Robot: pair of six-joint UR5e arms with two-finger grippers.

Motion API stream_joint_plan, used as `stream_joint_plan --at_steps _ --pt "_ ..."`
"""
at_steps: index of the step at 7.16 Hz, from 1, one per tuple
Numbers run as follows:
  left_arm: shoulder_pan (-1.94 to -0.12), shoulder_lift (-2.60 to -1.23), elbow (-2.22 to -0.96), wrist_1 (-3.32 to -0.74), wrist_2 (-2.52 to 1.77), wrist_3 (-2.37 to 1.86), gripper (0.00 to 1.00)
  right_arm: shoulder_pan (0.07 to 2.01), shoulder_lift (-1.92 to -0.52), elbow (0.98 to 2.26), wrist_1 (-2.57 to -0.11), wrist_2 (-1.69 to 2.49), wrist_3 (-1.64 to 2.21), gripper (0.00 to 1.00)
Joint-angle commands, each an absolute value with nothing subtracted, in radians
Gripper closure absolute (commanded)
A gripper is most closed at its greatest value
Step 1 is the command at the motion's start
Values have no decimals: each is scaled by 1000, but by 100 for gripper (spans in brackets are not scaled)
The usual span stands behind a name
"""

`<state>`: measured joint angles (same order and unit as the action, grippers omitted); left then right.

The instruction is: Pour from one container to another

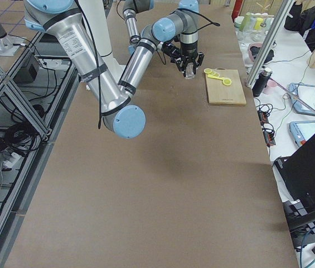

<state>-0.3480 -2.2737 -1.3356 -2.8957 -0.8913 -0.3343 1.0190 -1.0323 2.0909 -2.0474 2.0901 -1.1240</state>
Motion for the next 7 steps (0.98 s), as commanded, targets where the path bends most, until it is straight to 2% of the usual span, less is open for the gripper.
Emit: stream_joint_plan --at_steps 1,4,7 --pt "-414 -2151 -1371 -2991 -894 -333 100 1060 -1196 2086 -1814 2193 -1109 100" --pt "-466 -1972 -1437 -3047 -894 -333 100 1092 -1405 2038 -1456 2311 -969 100" --pt "-466 -1593 -1648 -3247 -887 -334 100 1092 -1505 1881 -1046 2376 -813 100"
